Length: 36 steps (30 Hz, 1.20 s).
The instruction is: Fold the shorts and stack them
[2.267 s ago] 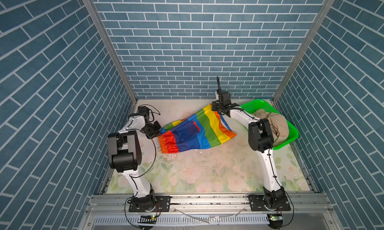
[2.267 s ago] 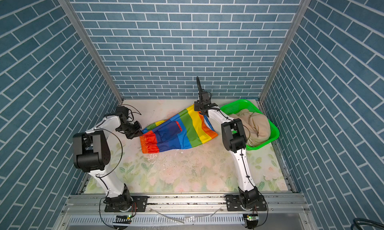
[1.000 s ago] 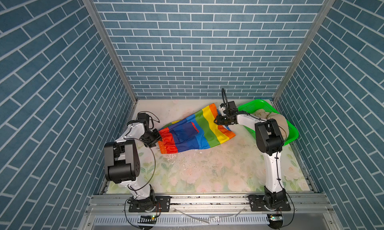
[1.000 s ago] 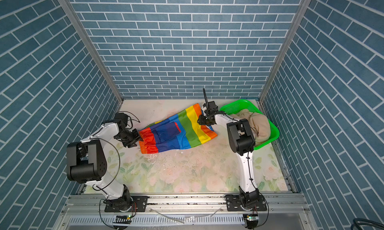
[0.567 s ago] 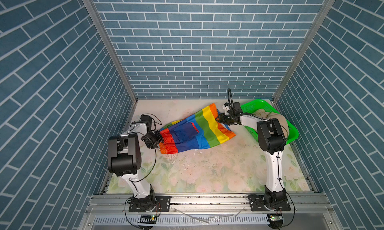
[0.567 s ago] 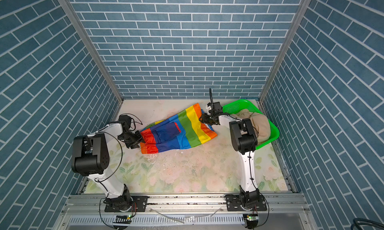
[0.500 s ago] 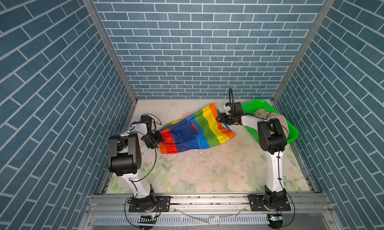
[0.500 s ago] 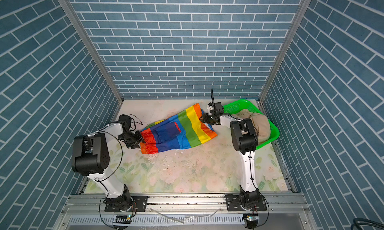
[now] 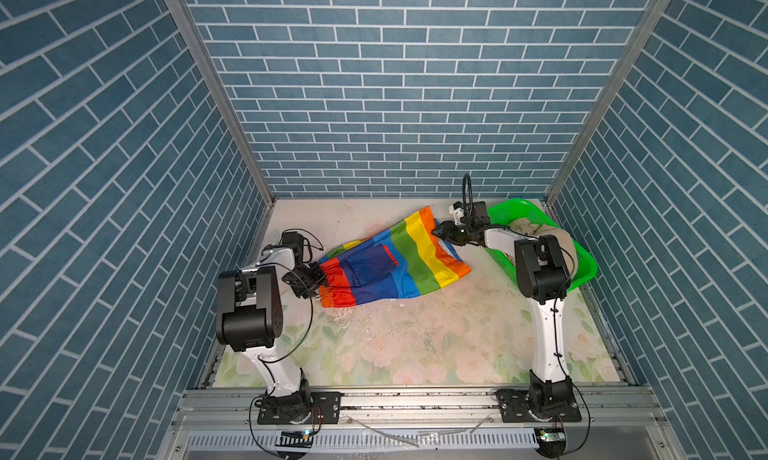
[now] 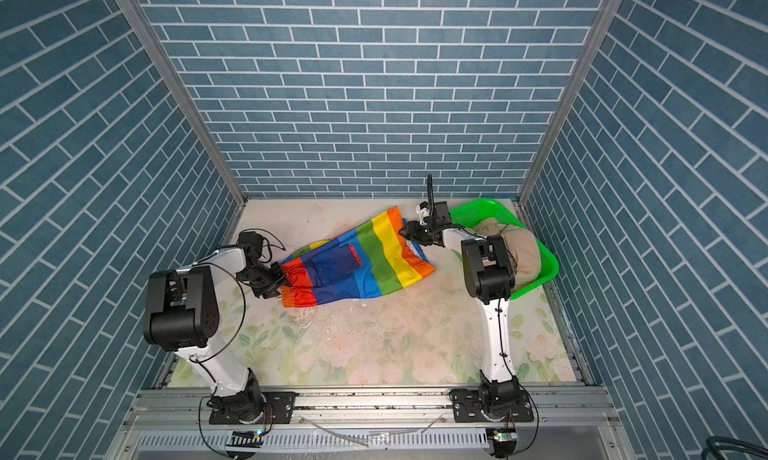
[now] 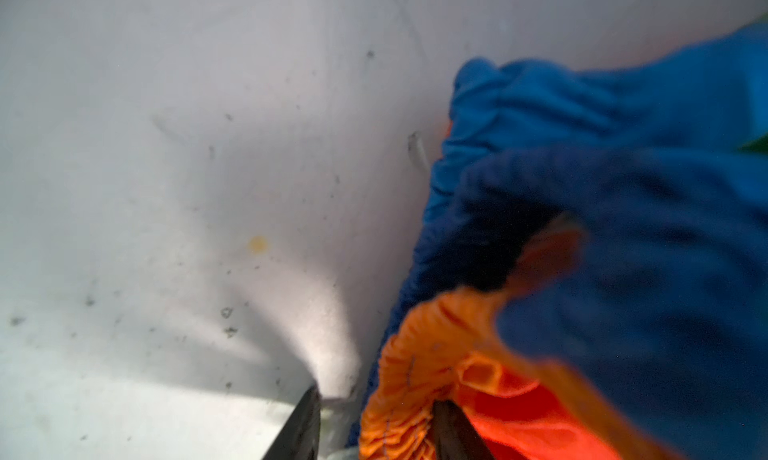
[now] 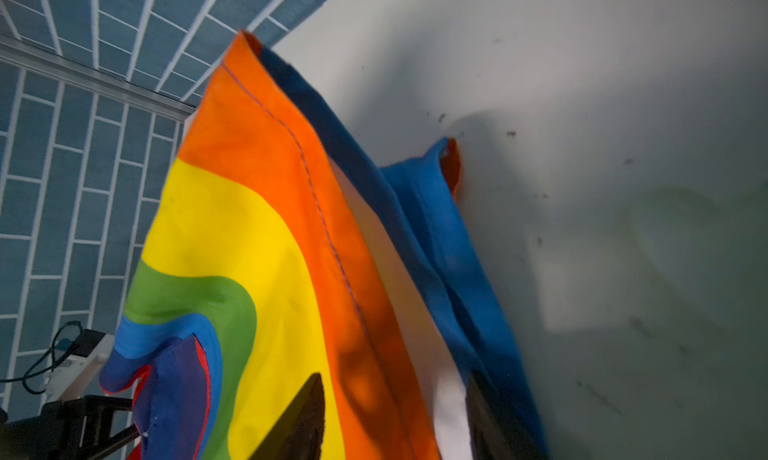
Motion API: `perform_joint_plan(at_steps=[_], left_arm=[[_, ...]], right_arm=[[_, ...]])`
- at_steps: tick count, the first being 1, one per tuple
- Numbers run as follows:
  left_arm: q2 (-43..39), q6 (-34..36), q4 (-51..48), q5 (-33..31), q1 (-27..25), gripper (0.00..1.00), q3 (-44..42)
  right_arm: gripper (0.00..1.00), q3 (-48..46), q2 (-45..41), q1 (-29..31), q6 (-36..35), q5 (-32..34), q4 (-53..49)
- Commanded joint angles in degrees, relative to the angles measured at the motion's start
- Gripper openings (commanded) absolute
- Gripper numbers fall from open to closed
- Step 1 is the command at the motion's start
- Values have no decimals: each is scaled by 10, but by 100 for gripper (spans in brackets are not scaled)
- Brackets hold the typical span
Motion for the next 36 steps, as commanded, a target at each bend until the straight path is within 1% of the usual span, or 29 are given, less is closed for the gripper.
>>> perform_joint_plan(at_steps=[1, 3, 7, 9, 14, 18, 19, 20, 24, 27, 29, 32, 34, 36], left_arm=[[13, -3, 3, -4, -1, 45, -18], [14, -2, 1, -5, -2, 45, -18], [14, -2, 4, -4, -2, 45, -20], [17, -1, 2, -4, -1, 44, -19], [22, -1, 7, 0, -1, 44, -19], [22, -2, 12, 1, -1, 44, -23], [23, -1, 12, 1, -1, 44, -23], [24, 0, 11, 0, -1, 44, -22], [22, -2, 13, 0, -1, 43, -27], [23, 1, 10, -4, -1, 43, -25], [25, -1, 13, -3, -1, 43, -26], [30, 0, 12, -2, -1, 43, -25], [30, -2, 13, -2, -1, 45, -26], [30, -4, 13, -2, -3, 52, -26]], right_arm=[[55, 45, 35, 1, 39, -33, 18], [54, 60, 52, 1, 57, -48, 27], [38, 54, 60, 3, 81, -72, 61], [33, 37, 49, 3, 82, -71, 73], [23, -12, 3, -5, 73, -71, 83], [10, -45, -38, -16, 69, -65, 76], [2, -54, -51, -18, 64, -58, 74], [0, -60, -63, -19, 58, -50, 65], [0, -66, -108, -20, 27, -2, 11], [0, -69, -132, -19, 8, 64, -26], [0, -69, -134, -19, 5, 101, -45], [0, -63, -118, -19, 4, 115, -59], [0, -63, -107, -18, 6, 122, -61], [0, -64, -98, -17, 4, 137, -66]])
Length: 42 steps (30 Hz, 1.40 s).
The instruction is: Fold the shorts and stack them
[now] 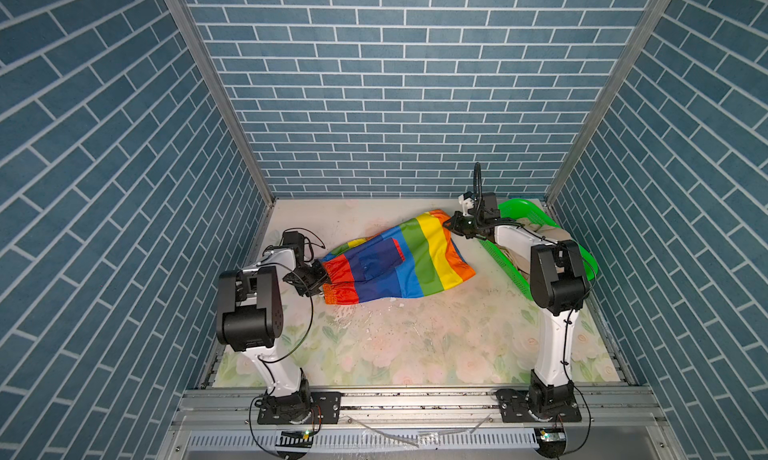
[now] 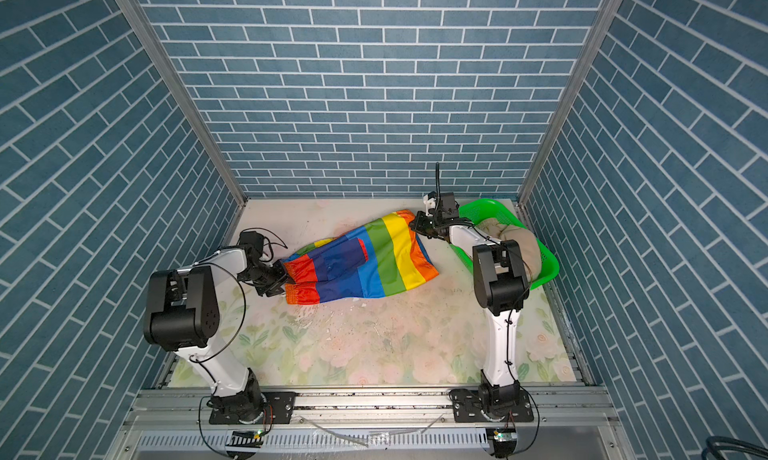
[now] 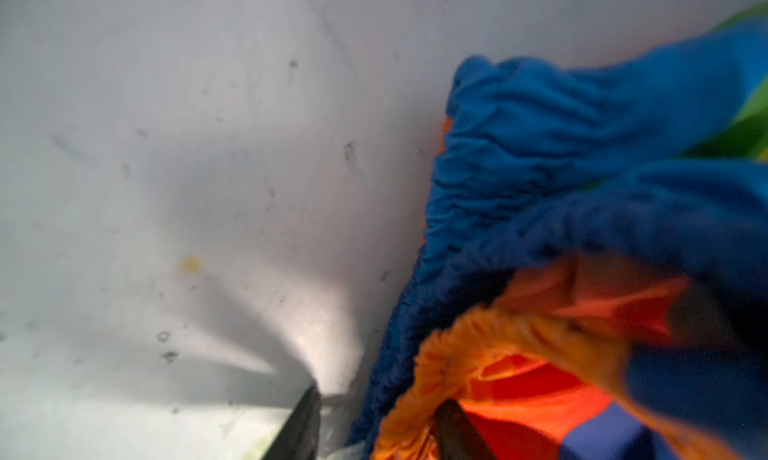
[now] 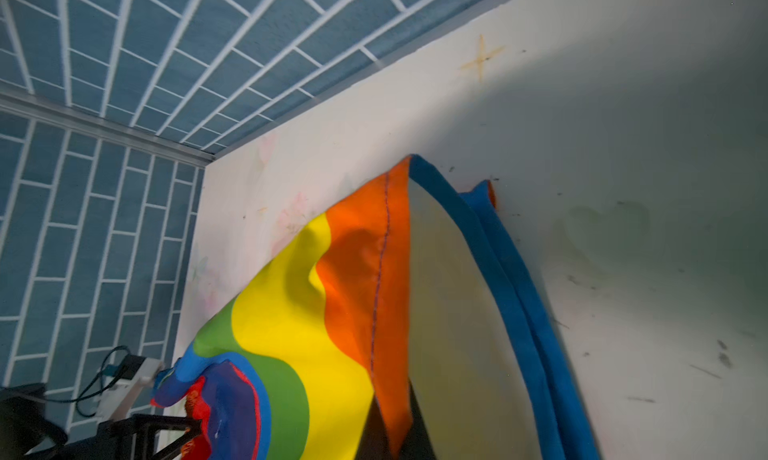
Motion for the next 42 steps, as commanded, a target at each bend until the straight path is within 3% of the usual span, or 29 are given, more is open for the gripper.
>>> perform_joint_plan(at_steps=[1, 4, 7, 11, 26, 34, 37, 42], left_arm=[[30, 1, -21, -32, -2, 53, -17], [31, 3, -25, -34, -6, 54, -13], [33, 1, -25, -34, -11, 54, -10], [32, -1, -27, -35, -15, 57, -9], [-16, -7, -65, -29, -45, 61, 39], [-18, -11, -71, -29, -56, 59, 46], [-19, -11, -73, -30, -58, 59, 44], [-17, -12, -70, -32, -58, 59, 39]], right_arm=[[0, -6, 22, -8, -20, 66, -24], [0, -1, 33, -8, -16, 74, -25], [24, 3, 57, -7, -7, 70, -22], [35, 1, 51, -5, -7, 78, -27], [39, -145, -108, 36, -49, 116, -53], [36, -151, -81, 50, -61, 123, -69], [45, -141, -62, 50, -64, 129, -76], [52, -134, -43, 51, -75, 147, -84]])
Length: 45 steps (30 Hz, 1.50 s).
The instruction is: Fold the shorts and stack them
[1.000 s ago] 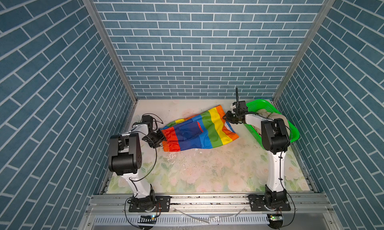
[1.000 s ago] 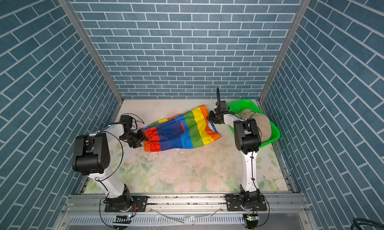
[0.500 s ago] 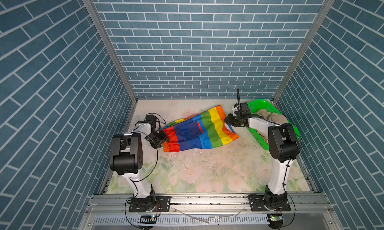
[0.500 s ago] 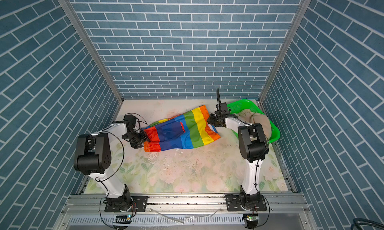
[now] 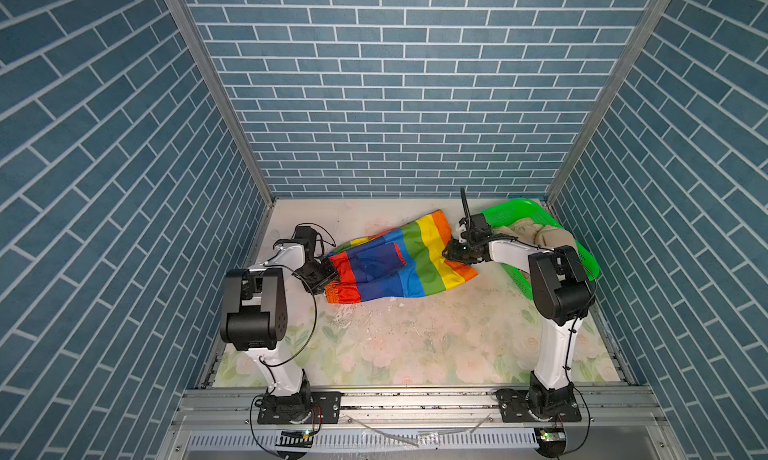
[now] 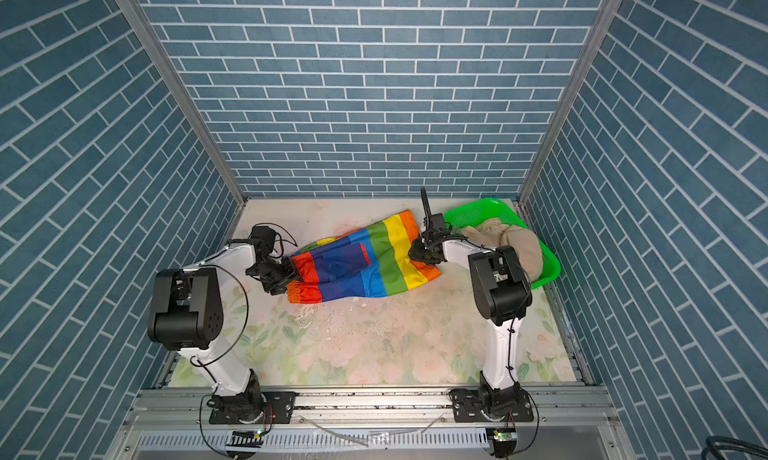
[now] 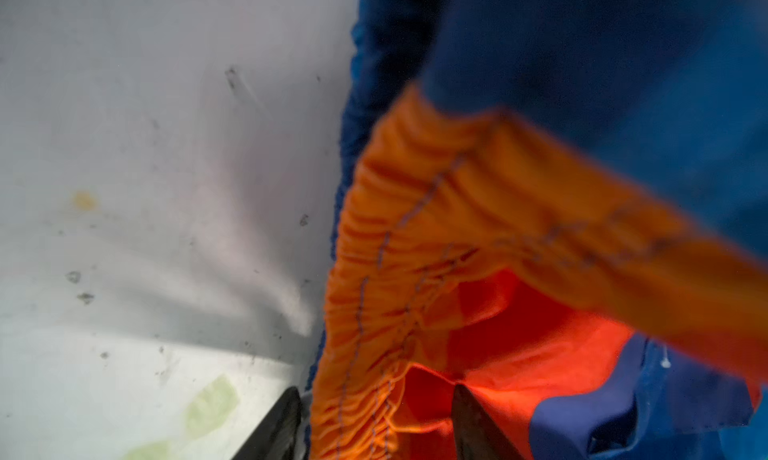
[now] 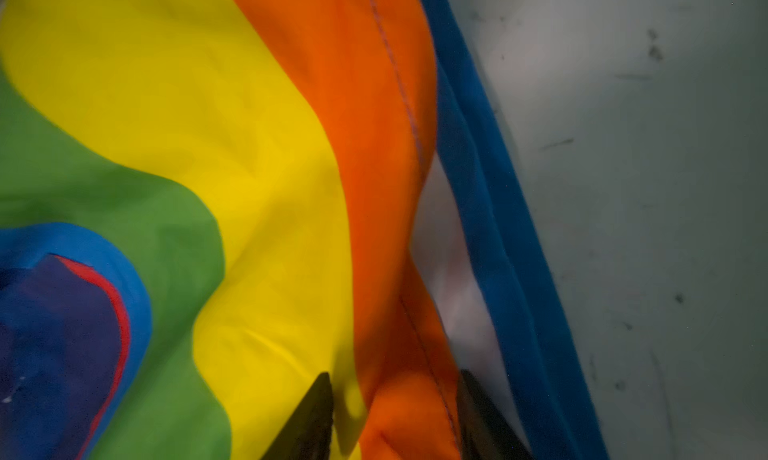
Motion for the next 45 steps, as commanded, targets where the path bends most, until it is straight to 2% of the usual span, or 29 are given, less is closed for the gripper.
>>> perform_joint_plan(at_steps=[1, 7, 9, 11, 17, 19, 23, 27, 32, 41, 43, 45], left_arm=[[-9, -3, -11, -7, -2, 59, 1], [0, -6, -2, -1, -3, 59, -2], [4, -6, -1, -1, -4, 59, -1], [6, -6, 1, 0, -4, 59, -4], [13, -3, 8, 3, -4, 58, -7], [15, -3, 12, 3, -4, 58, -11], [23, -2, 20, 5, -4, 57, -18], [32, 0, 27, 9, -4, 57, -22], [41, 2, 30, 9, -4, 57, -22], [54, 2, 35, 9, -4, 56, -24], [54, 1, 39, 9, -4, 56, -25], [57, 2, 40, 11, -4, 56, -24]], right_arm=[[52, 8, 20, 0, -23, 30, -27], [52, 13, 35, 18, -46, 37, -45], [41, 7, 35, 24, -48, 34, -44], [26, 0, 33, 25, -44, 26, -43], [0, -8, -11, 13, -38, 49, -45], [0, -6, -36, 8, -40, 72, -50], [0, -1, -75, 0, -54, 159, -70], [0, 13, -68, -12, -54, 217, -110], [0, 10, -38, -23, -32, 194, -126], [32, -4, -33, -23, -18, 164, -118], [35, -14, -44, -23, -25, 166, -119], [33, -23, -52, -23, -31, 161, -118]])
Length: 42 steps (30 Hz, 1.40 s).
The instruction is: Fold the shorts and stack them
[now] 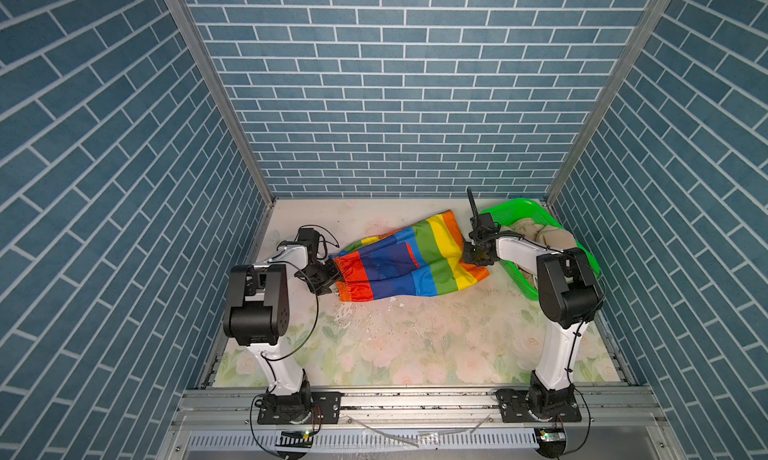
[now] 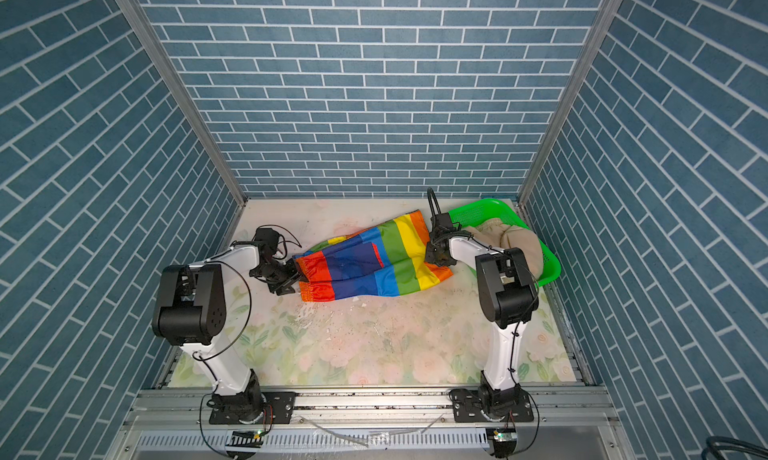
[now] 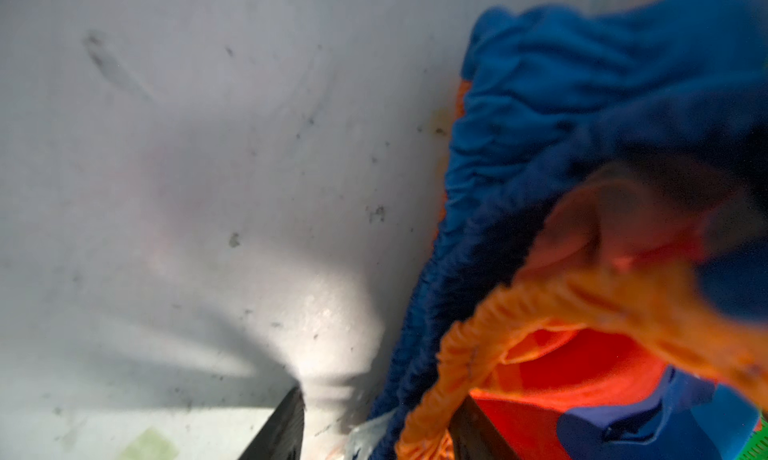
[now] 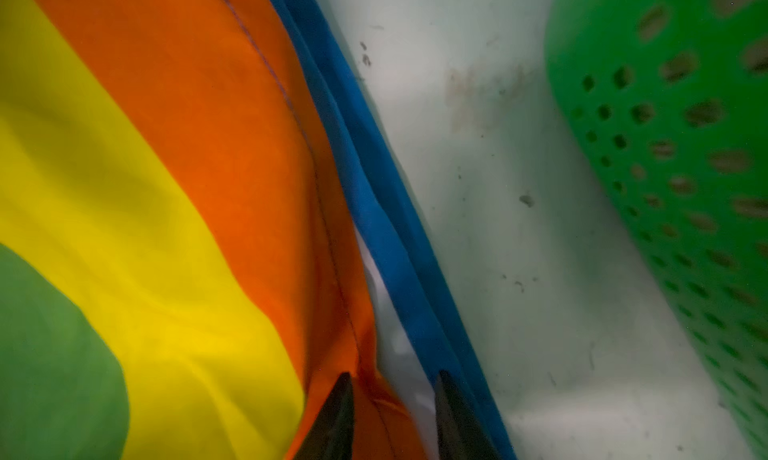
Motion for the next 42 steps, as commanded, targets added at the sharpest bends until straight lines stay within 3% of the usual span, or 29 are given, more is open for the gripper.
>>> perform_joint_plan(at_steps=[1, 7, 11, 12, 15, 26, 30, 34, 36, 40, 42], left_arm=[[35, 4, -2, -24, 2, 56, -13], [35, 5, 0, -23, 2, 56, -13], [33, 3, 1, -21, 2, 56, -15], [33, 4, -1, -21, 2, 56, -14], [29, 4, -2, -23, 2, 56, -17], [43, 2, 6, -17, 2, 55, -10], [42, 5, 5, -20, 2, 55, -13], [42, 5, 9, -22, 2, 55, -22], [45, 5, 9, -19, 2, 55, -22], [47, 3, 11, -18, 2, 55, -23], [46, 3, 12, -19, 2, 55, -24]], right_arm=[[33, -26, -26, -1, -6, -1, -15], [30, -54, -34, -1, 9, -69, 19], [3, -53, -23, -1, 13, -85, 25], [0, -52, -21, -1, 14, -81, 25], [0, -42, -23, -5, 20, -63, 10], [0, -77, -109, -16, -8, 153, 24], [0, -82, -95, -16, -2, 141, 29], [0, -89, -92, -12, -5, 49, 62], [8, -82, -84, -3, -18, 22, 62], [35, -67, -58, 15, -43, -5, 49], [42, -67, -50, 22, -47, -9, 44]])
